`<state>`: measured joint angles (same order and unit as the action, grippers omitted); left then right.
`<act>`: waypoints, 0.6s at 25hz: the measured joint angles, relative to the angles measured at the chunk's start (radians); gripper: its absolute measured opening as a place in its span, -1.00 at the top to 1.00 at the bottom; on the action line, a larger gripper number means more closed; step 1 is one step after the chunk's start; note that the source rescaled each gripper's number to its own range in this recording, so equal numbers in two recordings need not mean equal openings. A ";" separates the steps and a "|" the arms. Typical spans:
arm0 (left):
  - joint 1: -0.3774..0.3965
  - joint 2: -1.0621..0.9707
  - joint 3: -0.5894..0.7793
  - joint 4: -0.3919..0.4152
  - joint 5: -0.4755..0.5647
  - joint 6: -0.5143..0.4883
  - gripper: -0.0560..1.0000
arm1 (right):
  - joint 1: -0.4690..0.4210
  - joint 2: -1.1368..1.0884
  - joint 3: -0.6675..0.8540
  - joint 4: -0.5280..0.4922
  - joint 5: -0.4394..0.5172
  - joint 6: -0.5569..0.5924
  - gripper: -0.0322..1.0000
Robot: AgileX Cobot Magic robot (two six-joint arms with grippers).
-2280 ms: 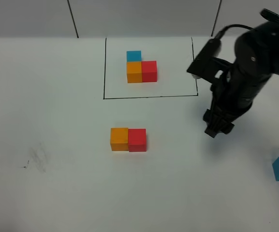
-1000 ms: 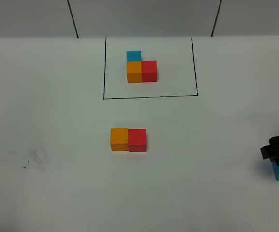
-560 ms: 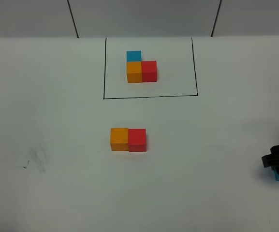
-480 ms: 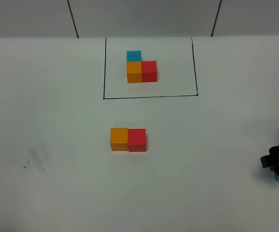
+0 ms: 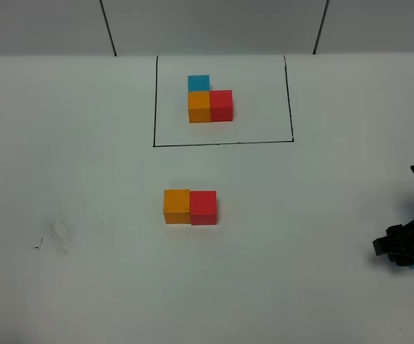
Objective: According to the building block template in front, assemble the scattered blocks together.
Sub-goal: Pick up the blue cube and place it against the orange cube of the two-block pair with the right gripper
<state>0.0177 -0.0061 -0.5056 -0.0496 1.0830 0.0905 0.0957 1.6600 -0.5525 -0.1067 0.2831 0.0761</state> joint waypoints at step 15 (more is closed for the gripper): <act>0.000 0.000 0.000 0.000 0.000 0.000 0.89 | 0.006 0.000 -0.006 0.030 -0.009 -0.021 0.10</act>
<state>0.0177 -0.0061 -0.5056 -0.0496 1.0830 0.0905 0.1016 1.6601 -0.5585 -0.0770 0.2743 0.0549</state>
